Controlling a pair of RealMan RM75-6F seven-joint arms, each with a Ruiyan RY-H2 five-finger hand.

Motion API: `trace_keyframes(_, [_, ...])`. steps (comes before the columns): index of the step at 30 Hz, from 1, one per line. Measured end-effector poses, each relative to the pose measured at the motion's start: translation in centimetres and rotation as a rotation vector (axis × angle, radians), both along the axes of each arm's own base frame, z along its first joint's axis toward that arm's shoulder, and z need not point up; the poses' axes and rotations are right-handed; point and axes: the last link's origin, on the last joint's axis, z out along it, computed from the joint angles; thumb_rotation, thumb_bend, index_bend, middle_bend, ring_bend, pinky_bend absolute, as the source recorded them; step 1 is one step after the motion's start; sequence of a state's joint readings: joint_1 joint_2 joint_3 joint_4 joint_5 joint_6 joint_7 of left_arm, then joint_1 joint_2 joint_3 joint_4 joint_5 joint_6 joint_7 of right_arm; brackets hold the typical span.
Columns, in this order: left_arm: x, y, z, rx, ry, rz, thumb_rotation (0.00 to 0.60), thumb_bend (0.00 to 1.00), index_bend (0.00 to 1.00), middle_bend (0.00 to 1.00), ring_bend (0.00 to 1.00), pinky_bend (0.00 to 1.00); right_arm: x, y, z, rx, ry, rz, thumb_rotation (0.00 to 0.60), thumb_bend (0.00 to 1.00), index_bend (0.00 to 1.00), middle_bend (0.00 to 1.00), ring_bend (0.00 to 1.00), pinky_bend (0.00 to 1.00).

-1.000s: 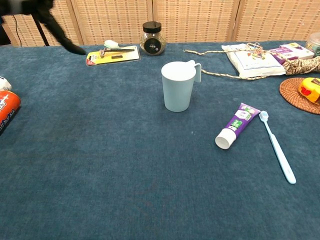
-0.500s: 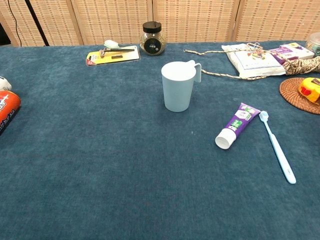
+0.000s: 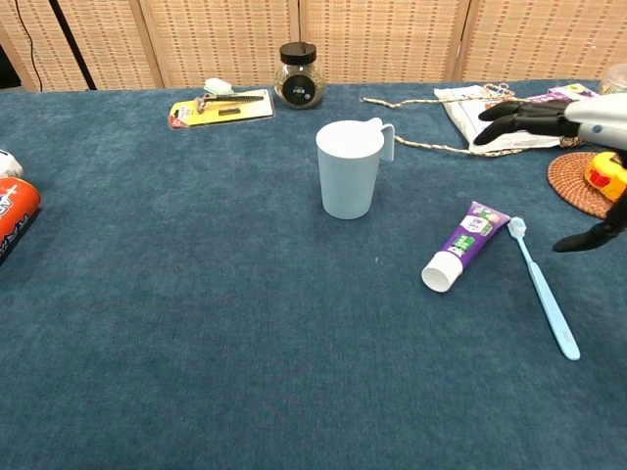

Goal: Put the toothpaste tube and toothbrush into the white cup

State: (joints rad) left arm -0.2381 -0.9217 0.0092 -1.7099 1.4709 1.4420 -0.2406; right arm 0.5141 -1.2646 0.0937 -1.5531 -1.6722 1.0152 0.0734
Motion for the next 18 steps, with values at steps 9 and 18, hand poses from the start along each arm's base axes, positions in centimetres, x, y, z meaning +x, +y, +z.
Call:
trace_keyframes(9, [0.1, 0.1, -0.7, -0.017, 0.02, -0.003, 0.6, 0.09, 0.0, 0.0, 0.0, 0.0, 2.4, -1.9, -3.7, 0.073, 0.021, 0.057, 0.6, 0.16, 0.22, 0.1, 0.0, 0.07])
trace_keyframes(18, [0.1, 0.2, -1.1, -0.036, 0.024, -0.003, 0.6, 0.09, 0.0, 0.0, 0.0, 0.0, 1.9, -3.7, -5.6, 0.074, 0.134, 0.059, 0.6, 0.19, 0.25, 0.14, 0.04, 0.17])
